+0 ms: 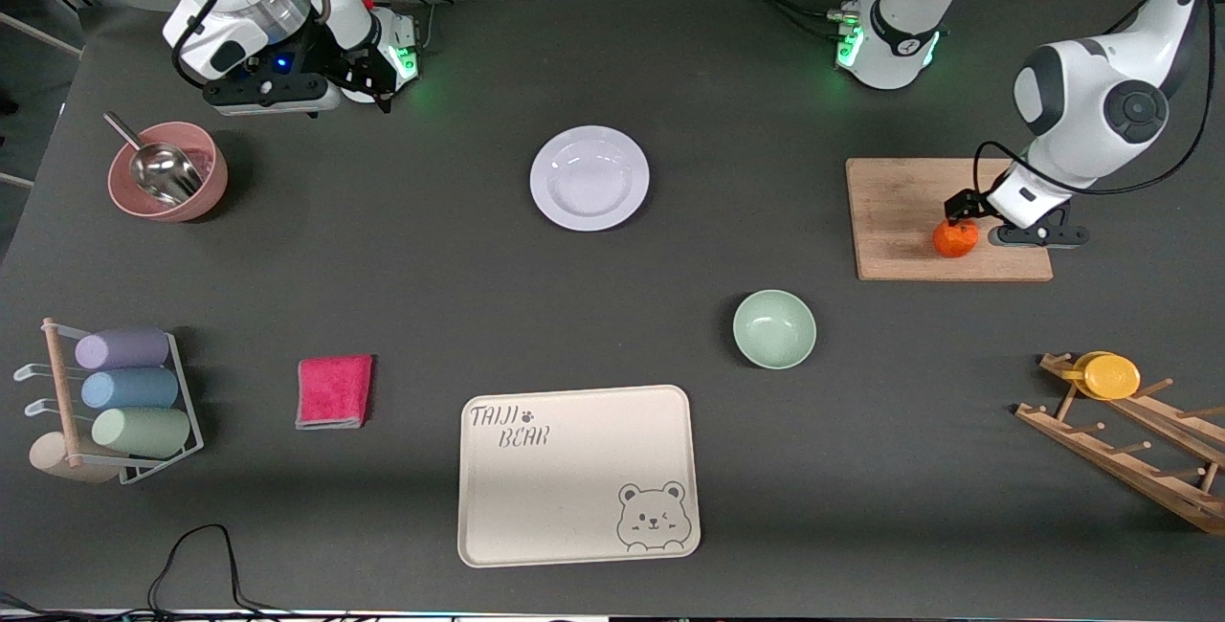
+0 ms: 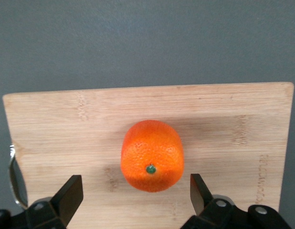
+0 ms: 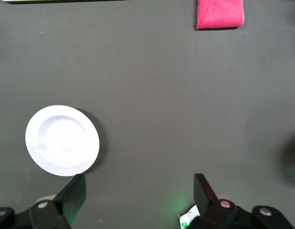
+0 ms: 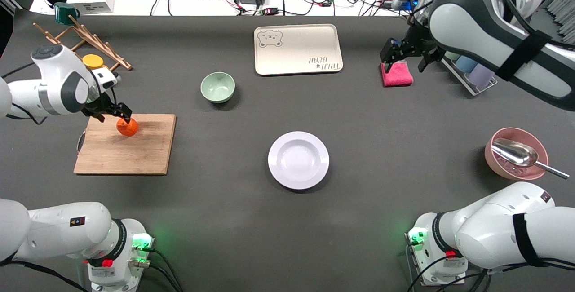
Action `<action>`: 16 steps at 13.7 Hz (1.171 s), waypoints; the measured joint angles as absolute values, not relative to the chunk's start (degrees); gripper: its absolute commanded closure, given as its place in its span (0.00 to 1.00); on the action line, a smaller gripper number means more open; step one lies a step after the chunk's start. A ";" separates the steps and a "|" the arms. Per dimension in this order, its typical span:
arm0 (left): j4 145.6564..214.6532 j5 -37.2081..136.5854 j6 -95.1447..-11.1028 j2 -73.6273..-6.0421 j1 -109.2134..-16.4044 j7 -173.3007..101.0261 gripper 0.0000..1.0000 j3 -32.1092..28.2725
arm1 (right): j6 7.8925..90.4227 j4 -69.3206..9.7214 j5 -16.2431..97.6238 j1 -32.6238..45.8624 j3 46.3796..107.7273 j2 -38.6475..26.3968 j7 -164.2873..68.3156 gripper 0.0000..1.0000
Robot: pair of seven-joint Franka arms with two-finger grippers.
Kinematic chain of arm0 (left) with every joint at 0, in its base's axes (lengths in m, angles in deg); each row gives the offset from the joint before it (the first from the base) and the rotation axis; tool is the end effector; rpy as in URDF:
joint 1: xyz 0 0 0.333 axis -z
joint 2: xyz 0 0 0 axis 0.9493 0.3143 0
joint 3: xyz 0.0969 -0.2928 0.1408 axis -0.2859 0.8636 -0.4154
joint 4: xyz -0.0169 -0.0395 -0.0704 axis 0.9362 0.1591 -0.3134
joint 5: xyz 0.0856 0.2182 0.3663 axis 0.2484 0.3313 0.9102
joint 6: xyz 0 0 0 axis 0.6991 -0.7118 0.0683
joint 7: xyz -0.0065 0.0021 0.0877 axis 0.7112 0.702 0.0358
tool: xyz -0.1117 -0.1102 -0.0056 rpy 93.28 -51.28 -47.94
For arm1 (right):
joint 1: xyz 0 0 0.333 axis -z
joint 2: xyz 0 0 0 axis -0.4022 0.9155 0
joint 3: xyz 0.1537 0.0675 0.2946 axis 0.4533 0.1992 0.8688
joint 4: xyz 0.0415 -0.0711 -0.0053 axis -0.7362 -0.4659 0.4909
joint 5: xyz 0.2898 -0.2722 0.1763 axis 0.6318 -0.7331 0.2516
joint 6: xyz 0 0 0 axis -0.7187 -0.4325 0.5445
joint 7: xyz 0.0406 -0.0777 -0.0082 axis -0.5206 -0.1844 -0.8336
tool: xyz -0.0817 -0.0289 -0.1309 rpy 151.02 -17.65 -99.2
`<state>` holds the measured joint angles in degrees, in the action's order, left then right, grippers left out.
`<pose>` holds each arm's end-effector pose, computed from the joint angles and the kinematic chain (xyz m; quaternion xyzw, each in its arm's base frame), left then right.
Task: Place orange and plate with both arms
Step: 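Grasp the orange with the left gripper while the right gripper nears the plate, then carry the orange onto the white plate with the left gripper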
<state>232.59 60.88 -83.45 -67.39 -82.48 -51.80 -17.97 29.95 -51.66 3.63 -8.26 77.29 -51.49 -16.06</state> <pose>0.4309 0.0658 0.1848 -0.9994 0.0215 0.0259 0.0067 0.4180 0.2063 0.5329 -0.9996 -0.0027 0.0285 0.0032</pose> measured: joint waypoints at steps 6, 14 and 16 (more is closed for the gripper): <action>233.09 58.97 -87.85 -62.67 -82.52 -51.54 0.69 -17.90 | 31.75 -59.00 11.68 -8.27 68.97 -55.41 -25.66 0.00; 228.49 58.90 -76.79 -65.68 -82.12 -51.57 1.00 -16.76 | 45.75 -74.11 30.86 -8.53 62.09 -54.49 -42.26 0.00; 221.52 56.74 -60.39 -70.92 -79.71 -51.55 1.00 -16.06 | 48.16 -76.05 37.17 -8.56 62.12 -52.84 -47.37 0.00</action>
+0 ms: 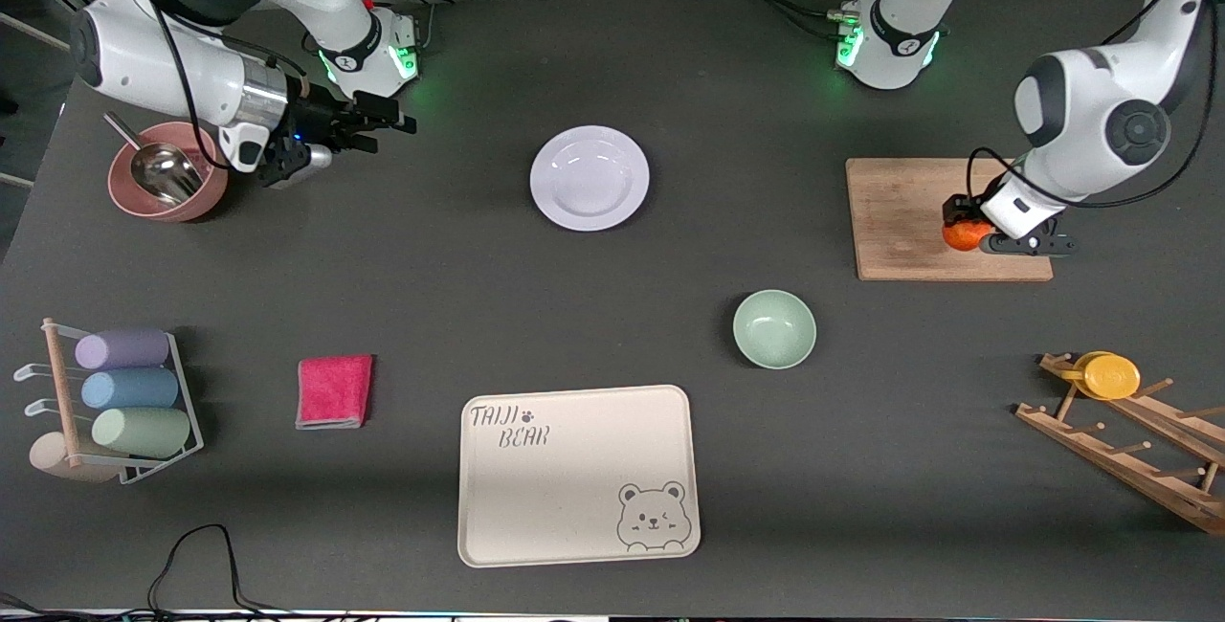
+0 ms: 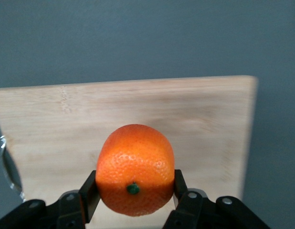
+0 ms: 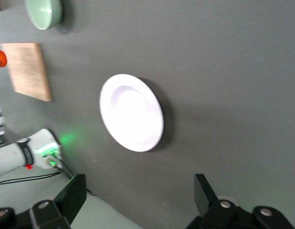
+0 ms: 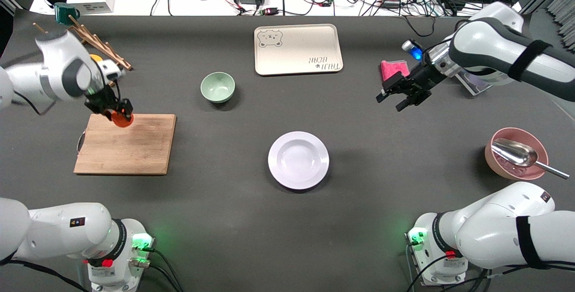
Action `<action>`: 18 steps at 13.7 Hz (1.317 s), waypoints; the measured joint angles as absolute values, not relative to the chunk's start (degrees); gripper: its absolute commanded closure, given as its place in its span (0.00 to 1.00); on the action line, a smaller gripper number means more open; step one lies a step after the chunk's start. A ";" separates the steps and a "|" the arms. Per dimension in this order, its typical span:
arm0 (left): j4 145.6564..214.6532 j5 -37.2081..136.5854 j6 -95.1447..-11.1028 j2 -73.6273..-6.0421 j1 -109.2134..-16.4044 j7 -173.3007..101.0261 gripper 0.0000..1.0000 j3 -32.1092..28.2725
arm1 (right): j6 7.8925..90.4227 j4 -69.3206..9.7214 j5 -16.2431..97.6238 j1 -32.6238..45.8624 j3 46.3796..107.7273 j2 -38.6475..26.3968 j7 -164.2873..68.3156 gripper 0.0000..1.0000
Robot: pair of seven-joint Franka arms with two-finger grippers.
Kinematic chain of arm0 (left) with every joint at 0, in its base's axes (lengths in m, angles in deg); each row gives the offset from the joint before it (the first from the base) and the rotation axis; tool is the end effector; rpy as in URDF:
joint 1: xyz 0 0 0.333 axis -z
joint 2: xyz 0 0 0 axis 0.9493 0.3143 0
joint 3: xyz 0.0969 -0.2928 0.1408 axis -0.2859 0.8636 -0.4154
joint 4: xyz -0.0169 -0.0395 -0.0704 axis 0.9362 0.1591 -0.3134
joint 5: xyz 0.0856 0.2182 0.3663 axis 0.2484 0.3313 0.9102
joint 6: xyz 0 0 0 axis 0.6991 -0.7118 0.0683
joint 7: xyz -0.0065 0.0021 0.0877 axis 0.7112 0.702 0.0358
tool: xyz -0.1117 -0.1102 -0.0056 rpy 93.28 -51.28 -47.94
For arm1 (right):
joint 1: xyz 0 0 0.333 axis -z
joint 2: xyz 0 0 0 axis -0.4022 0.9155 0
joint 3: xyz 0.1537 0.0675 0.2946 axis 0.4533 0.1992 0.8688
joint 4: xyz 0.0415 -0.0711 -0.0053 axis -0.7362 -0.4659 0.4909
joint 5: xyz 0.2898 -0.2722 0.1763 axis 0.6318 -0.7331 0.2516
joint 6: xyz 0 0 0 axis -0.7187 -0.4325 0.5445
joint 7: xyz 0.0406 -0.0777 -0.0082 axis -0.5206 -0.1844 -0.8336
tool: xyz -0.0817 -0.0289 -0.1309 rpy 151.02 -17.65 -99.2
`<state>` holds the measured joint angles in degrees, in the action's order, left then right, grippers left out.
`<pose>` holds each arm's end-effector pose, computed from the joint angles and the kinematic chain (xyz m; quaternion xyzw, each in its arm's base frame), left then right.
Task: Place orange and plate with both arms
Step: 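Carry the orange onto the white plate with the left gripper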
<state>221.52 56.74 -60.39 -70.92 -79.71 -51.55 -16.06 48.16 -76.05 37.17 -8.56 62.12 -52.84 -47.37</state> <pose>0.4629 0.0297 0.2608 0.9946 -0.0323 -0.0966 0.0206 0.4013 0.1518 0.3679 -0.9447 -0.0136 0.1074 0.3095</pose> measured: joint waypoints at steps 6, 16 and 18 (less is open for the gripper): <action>201.69 43.69 -29.04 -78.80 -70.70 -36.12 1.00 -10.96 | 53.01 -81.09 60.03 -8.52 62.08 -43.22 -72.05 0.00; 200.82 39.14 -56.86 -73.16 -68.42 23.92 1.00 29.93 | 46.76 -83.59 92.72 -8.16 59.92 -18.56 -114.36 0.00; 201.08 47.11 -62.80 -67.18 -66.97 34.21 1.00 33.42 | 43.85 -83.48 95.51 -8.11 59.85 -14.13 -118.73 0.00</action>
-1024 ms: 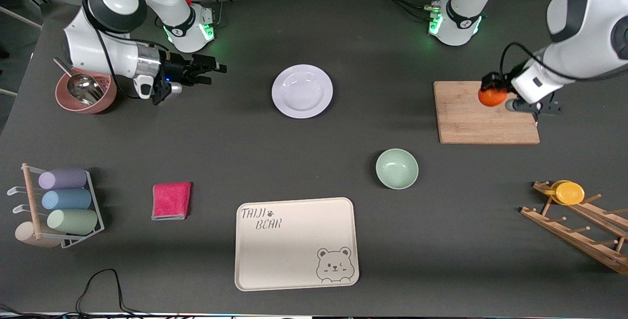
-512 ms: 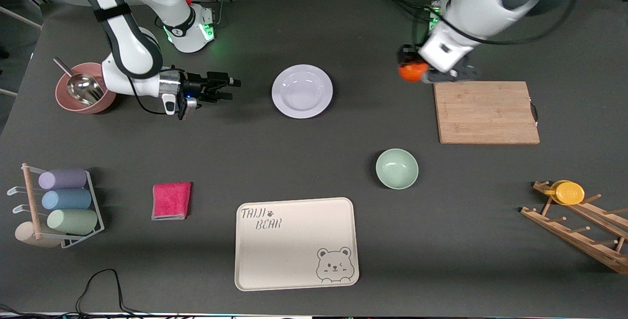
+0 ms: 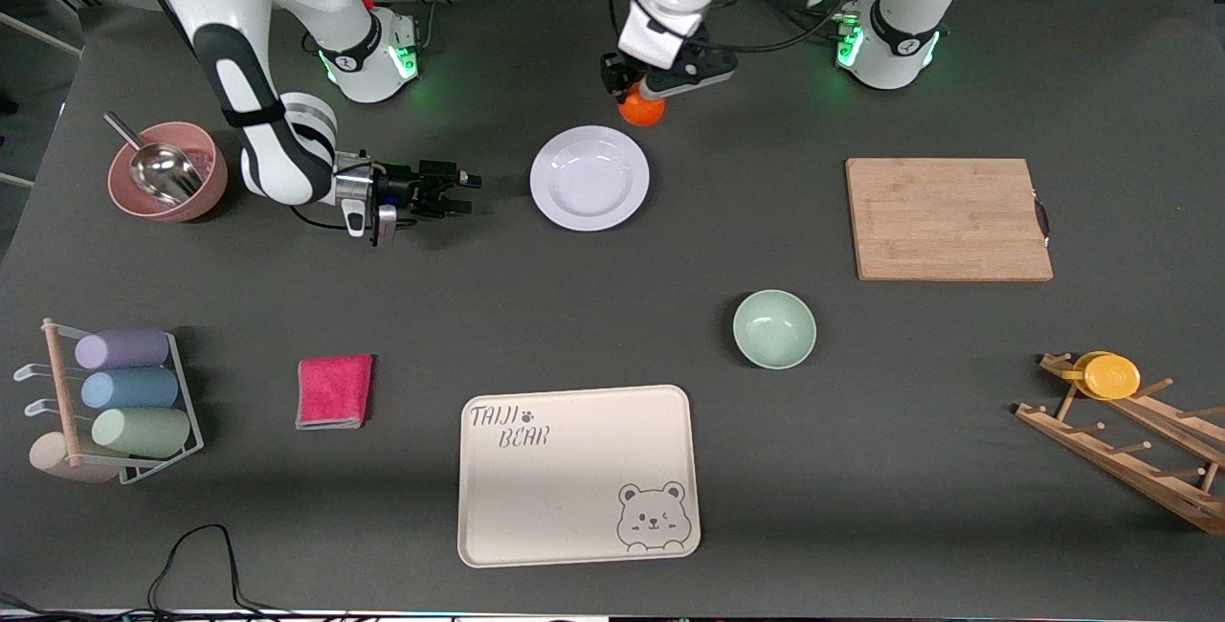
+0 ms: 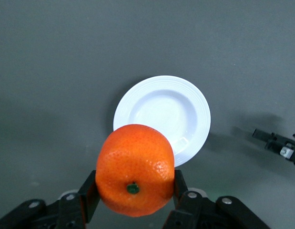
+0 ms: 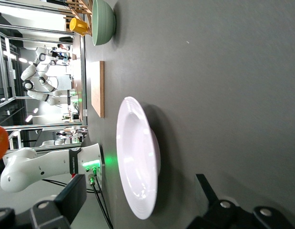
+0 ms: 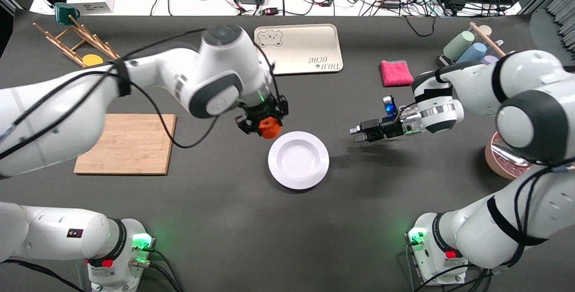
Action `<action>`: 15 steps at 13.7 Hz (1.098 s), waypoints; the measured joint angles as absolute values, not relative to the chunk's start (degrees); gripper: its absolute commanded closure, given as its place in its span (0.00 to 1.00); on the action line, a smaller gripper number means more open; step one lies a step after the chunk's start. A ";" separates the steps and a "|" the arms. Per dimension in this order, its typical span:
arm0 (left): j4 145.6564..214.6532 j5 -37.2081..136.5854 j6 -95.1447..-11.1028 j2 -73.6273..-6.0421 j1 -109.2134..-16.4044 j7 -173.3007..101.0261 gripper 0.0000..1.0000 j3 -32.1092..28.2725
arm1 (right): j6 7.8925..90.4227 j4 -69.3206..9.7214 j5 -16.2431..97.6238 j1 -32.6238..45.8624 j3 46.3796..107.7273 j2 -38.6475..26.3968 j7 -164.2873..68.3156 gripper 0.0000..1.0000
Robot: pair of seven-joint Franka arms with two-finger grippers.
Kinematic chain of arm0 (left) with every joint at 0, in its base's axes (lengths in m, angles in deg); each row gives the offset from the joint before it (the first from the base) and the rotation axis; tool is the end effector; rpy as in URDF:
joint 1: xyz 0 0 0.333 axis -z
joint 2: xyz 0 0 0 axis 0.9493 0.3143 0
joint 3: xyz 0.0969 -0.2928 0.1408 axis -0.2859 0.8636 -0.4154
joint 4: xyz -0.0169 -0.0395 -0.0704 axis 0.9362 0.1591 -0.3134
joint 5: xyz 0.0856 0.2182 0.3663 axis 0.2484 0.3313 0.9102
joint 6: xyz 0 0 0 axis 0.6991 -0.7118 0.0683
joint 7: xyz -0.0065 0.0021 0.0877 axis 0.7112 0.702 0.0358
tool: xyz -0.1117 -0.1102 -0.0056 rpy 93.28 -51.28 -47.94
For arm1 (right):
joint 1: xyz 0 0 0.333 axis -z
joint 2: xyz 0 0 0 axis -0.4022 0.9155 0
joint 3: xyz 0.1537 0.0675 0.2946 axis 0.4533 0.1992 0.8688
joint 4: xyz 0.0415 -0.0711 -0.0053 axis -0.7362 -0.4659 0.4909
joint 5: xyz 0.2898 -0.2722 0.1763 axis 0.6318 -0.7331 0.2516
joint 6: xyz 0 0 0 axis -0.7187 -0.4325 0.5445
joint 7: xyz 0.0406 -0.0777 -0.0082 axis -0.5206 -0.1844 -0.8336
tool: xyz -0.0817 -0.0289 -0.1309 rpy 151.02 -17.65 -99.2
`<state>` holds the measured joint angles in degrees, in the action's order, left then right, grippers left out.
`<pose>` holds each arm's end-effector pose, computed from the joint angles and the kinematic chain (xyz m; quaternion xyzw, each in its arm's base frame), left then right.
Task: Place orange and plate with both arms
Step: 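Carry the orange onto the white plate with the left gripper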
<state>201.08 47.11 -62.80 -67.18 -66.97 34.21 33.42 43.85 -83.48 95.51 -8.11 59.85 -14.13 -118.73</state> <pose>0.2998 -0.5158 0.3916 0.9722 0.2135 -0.0430 0.0856 0.3546 0.1572 0.1009 -0.8429 -0.0268 0.0130 0.5372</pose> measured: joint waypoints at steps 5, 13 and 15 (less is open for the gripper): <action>199.19 75.52 -70.51 -46.25 -58.37 61.09 1.00 32.34 | 41.60 -83.13 96.08 -7.11 59.75 -10.38 -119.93 0.00; 184.96 85.18 -70.72 -28.42 -39.86 68.91 0.79 15.92 | 40.38 -83.08 96.09 -6.93 59.75 -8.48 -119.94 0.47; 184.71 85.22 -70.67 -28.38 -39.86 68.91 0.05 15.72 | 40.36 -83.07 96.09 -6.93 59.75 -8.48 -119.94 0.55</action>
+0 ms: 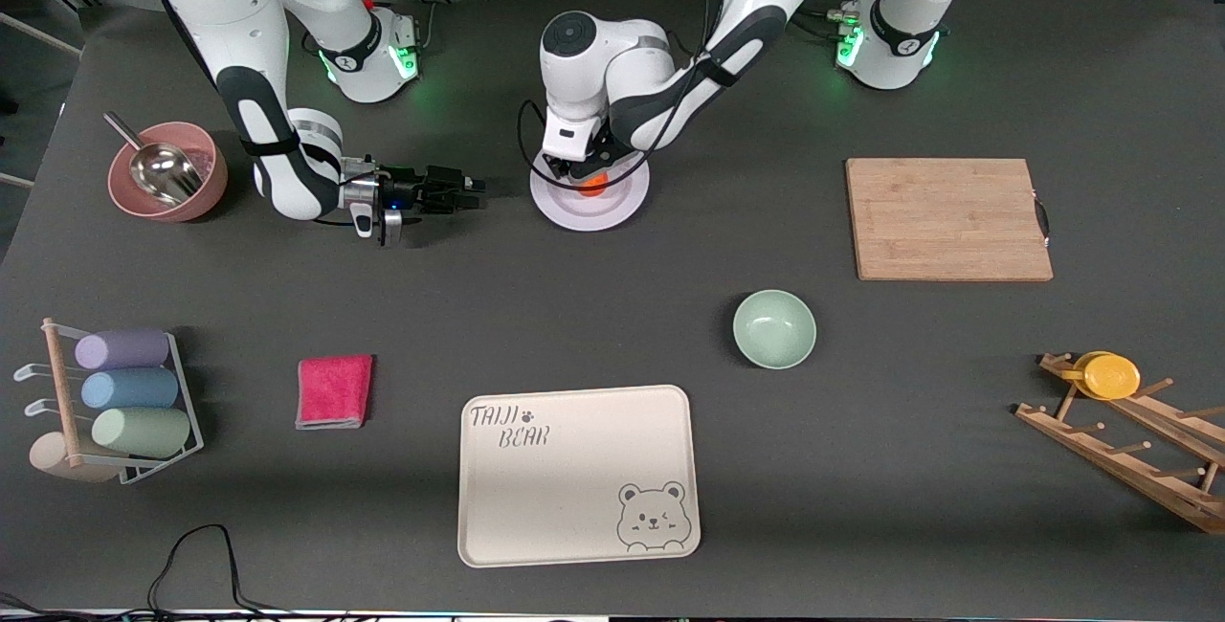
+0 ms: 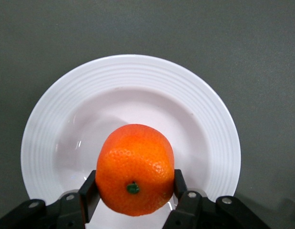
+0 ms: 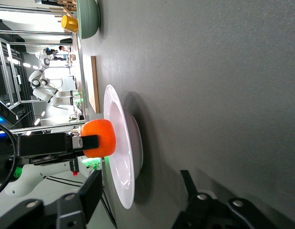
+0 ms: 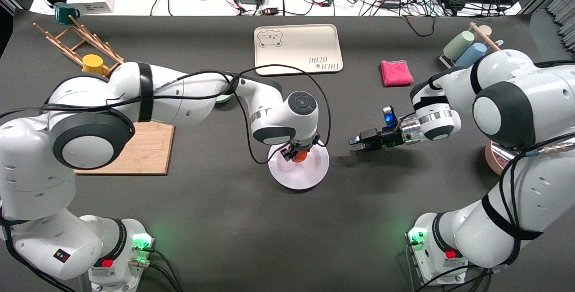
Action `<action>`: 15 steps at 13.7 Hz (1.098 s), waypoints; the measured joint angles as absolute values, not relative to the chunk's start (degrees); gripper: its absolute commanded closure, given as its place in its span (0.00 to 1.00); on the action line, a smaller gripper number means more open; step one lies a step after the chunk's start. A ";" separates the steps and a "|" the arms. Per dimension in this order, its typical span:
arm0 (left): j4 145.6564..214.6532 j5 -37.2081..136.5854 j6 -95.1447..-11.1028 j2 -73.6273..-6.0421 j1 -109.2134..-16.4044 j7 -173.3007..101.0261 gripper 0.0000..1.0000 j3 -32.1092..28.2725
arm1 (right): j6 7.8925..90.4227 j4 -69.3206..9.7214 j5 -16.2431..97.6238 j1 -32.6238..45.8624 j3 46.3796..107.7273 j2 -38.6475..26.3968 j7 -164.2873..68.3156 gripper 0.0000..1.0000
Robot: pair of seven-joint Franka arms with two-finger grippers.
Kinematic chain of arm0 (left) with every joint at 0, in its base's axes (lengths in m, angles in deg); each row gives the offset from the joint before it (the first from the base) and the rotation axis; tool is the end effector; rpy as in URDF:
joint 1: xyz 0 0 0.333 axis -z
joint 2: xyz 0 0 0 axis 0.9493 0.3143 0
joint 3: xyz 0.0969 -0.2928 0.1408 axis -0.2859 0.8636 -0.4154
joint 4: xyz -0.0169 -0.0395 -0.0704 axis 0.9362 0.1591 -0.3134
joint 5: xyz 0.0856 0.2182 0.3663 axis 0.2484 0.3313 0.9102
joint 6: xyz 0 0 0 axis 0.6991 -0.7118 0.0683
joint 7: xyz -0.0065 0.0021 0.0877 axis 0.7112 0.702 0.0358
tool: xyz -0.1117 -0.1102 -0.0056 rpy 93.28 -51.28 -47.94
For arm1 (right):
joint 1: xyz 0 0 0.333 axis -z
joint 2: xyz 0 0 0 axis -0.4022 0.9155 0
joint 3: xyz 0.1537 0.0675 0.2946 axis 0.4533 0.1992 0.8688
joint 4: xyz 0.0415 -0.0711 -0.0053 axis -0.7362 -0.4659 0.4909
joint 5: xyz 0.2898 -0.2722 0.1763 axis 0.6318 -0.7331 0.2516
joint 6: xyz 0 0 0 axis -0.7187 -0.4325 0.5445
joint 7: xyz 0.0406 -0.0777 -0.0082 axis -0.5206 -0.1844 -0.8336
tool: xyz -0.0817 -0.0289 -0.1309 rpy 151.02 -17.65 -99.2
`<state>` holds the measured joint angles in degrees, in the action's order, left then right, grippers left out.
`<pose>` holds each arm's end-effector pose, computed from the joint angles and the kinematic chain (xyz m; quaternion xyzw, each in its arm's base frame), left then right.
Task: Place orange and plate with both arms
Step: 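Release the orange on the plate and raise the left gripper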
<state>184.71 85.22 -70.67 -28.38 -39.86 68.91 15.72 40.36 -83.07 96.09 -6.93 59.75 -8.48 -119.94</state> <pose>0.2978 -0.6277 0.1790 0.9631 0.2681 -0.0139 0.0207 0.3396 0.1464 0.0717 -0.8390 -0.0045 0.0377 0.5429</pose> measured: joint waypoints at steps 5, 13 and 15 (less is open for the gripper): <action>183.06 86.47 -67.08 -28.45 -39.99 65.84 0.00 14.71 | 40.32 -83.02 96.09 -6.93 59.75 -8.47 -119.94 0.61; 165.41 75.47 -37.08 -36.54 -55.66 23.00 0.00 15.88 | 40.31 -82.86 96.09 -6.95 59.75 -7.42 -122.47 0.61; 164.70 72.16 -34.76 -39.81 -61.67 11.58 0.00 15.85 | 40.23 -82.50 96.09 -6.95 59.75 -6.89 -122.81 0.61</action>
<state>164.70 72.16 -34.76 -39.81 -61.67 11.58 15.85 40.23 -82.50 96.09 -6.95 59.75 -6.89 -122.81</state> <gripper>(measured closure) 0.000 0.608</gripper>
